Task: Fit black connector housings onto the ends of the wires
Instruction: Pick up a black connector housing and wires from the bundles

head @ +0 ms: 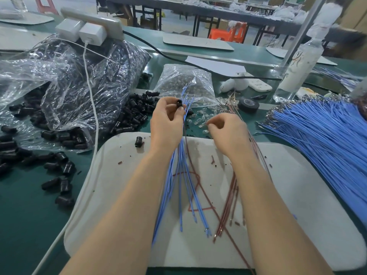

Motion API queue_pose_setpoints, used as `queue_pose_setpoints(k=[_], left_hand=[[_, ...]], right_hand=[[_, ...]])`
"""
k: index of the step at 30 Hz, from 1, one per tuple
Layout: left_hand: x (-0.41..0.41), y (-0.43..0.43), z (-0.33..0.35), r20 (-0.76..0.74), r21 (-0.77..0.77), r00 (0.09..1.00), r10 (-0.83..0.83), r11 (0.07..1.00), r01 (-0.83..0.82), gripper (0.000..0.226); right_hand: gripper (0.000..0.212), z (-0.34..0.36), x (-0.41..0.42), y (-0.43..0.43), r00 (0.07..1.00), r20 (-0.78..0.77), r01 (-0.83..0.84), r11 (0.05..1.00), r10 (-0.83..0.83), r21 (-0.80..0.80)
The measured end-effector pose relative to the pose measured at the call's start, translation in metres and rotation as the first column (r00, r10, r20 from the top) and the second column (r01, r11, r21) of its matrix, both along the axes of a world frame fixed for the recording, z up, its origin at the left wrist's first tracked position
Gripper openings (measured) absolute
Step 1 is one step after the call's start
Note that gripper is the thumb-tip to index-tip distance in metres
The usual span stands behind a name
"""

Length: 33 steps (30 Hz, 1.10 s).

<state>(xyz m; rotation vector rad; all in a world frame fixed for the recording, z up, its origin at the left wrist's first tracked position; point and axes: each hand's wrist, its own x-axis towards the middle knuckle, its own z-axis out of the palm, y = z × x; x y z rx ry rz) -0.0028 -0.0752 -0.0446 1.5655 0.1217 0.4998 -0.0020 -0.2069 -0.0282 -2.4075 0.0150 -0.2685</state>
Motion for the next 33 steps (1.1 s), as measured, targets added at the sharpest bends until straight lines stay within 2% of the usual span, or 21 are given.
queue_pose_setpoints(k=[5,9,14,21,23,25,26,29,31,33], left_hand=[[0.000,-0.002,-0.001,0.027,0.076,1.000,0.003,0.997,-0.005,0.018],[-0.001,-0.004,-0.001,0.055,0.133,0.998,-0.021,0.991,0.013,0.018],[-0.001,-0.005,-0.004,0.065,0.150,0.998,-0.017,0.989,0.007,0.018],[-0.002,-0.005,-0.001,0.052,0.123,0.998,0.020,0.992,-0.026,0.017],[-0.002,-0.005,-0.001,0.047,0.132,0.999,0.014,0.991,-0.020,0.017],[-0.002,-0.005,-0.001,0.048,0.143,0.999,0.008,0.990,-0.014,0.018],[-0.003,-0.006,-0.001,0.047,0.151,0.999,0.000,0.988,-0.007,0.018],[-0.003,-0.009,-0.001,0.054,0.165,0.998,-0.041,0.986,0.031,0.018],[-0.004,-0.012,0.000,0.052,0.173,0.996,-0.077,0.983,0.067,0.019],[-0.005,-0.014,0.000,0.048,0.203,0.992,-0.119,0.973,0.107,0.020]], right_hand=[[0.025,-0.006,0.021,0.020,0.999,0.051,0.014,0.982,-0.005,-0.188],[0.030,-0.016,0.033,0.036,0.995,-0.004,0.086,0.911,-0.096,-0.404],[0.031,-0.020,0.037,0.039,0.996,0.012,0.084,0.921,-0.086,-0.380],[0.027,-0.023,0.042,0.048,0.998,0.017,0.056,0.886,-0.054,-0.460],[0.025,-0.020,0.041,0.046,0.998,0.051,0.056,0.921,-0.040,-0.385],[0.020,-0.011,0.039,0.039,0.997,0.077,0.005,0.993,0.005,-0.122],[0.015,-0.005,0.036,0.033,0.995,0.090,-0.037,0.999,0.034,0.033],[0.013,0.012,0.023,0.015,0.983,0.162,-0.134,0.940,0.086,0.312],[0.016,0.017,0.012,0.006,0.970,0.203,-0.209,0.893,0.136,0.399],[0.017,0.017,0.003,0.003,0.955,0.241,-0.263,0.868,0.172,0.422]])
